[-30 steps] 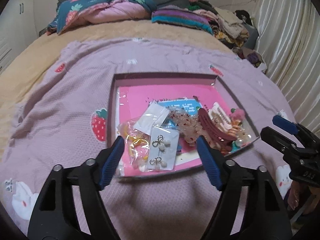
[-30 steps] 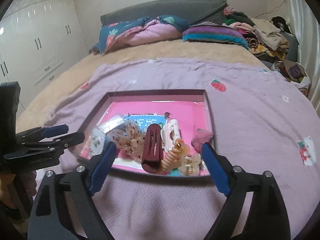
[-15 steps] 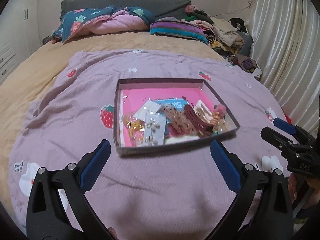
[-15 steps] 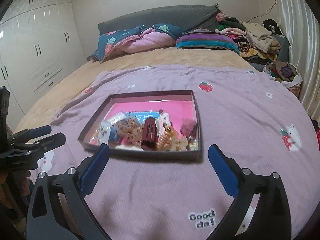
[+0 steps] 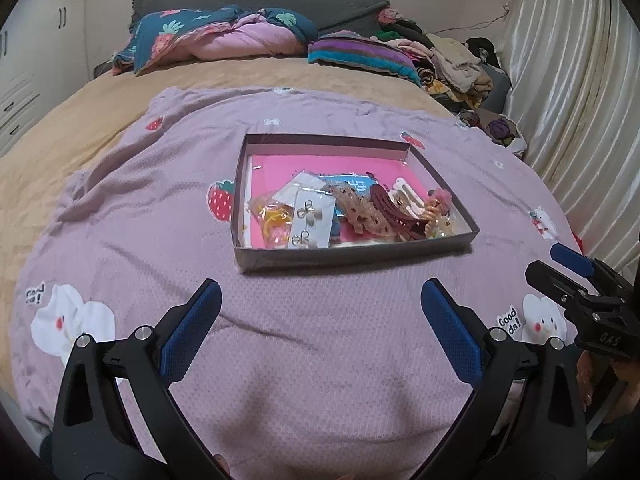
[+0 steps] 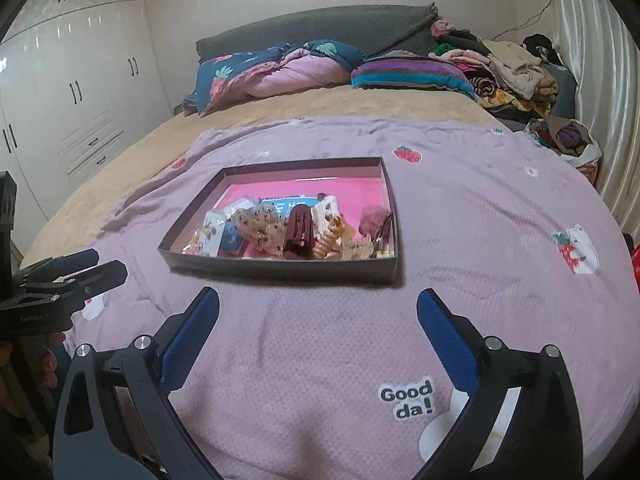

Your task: Organize jewelry

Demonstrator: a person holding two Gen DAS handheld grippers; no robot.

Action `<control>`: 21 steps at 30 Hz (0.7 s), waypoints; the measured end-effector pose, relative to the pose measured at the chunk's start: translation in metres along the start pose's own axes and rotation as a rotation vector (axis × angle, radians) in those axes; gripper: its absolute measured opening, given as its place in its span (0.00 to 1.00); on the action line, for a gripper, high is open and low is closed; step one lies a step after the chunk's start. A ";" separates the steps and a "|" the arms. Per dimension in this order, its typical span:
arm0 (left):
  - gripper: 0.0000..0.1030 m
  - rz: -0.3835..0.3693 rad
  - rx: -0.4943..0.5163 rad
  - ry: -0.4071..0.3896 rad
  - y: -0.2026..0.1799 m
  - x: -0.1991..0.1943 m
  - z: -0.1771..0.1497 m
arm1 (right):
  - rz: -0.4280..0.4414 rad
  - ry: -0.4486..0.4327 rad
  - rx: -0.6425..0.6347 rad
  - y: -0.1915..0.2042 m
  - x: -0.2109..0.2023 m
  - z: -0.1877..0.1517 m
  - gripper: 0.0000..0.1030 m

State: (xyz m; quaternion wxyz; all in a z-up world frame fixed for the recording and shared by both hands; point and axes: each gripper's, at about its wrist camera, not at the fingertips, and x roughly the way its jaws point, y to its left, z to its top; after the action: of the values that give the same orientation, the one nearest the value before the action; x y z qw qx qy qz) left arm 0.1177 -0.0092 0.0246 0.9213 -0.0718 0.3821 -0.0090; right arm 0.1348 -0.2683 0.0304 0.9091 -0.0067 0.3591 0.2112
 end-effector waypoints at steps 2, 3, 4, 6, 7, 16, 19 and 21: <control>0.91 0.001 -0.003 0.001 0.000 0.000 -0.003 | 0.000 0.005 -0.003 0.001 -0.001 -0.003 0.96; 0.91 -0.003 -0.004 0.003 0.000 0.000 -0.005 | 0.000 0.005 -0.005 0.001 -0.001 -0.004 0.96; 0.91 -0.004 -0.005 0.004 0.000 0.000 -0.006 | 0.000 0.003 -0.005 0.002 -0.002 -0.004 0.96; 0.91 -0.004 -0.006 0.005 0.000 0.000 -0.007 | 0.001 0.001 -0.004 0.002 -0.003 -0.005 0.96; 0.91 -0.002 -0.006 0.006 -0.001 0.000 -0.007 | 0.000 0.001 -0.004 0.002 -0.003 -0.005 0.96; 0.91 0.002 -0.005 0.002 -0.003 -0.002 -0.008 | 0.003 -0.005 -0.007 0.004 -0.008 -0.005 0.96; 0.91 0.003 -0.003 0.001 -0.003 -0.002 -0.008 | 0.005 -0.005 -0.008 0.005 -0.009 -0.004 0.96; 0.91 0.001 -0.006 0.001 -0.003 -0.003 -0.006 | 0.005 -0.005 -0.008 0.005 -0.009 -0.004 0.96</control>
State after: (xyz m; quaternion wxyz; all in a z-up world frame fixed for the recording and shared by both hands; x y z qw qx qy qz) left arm 0.1114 -0.0123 0.0223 0.9209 -0.0742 0.3825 -0.0074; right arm 0.1246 -0.2682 0.0343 0.9094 -0.0089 0.3559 0.2150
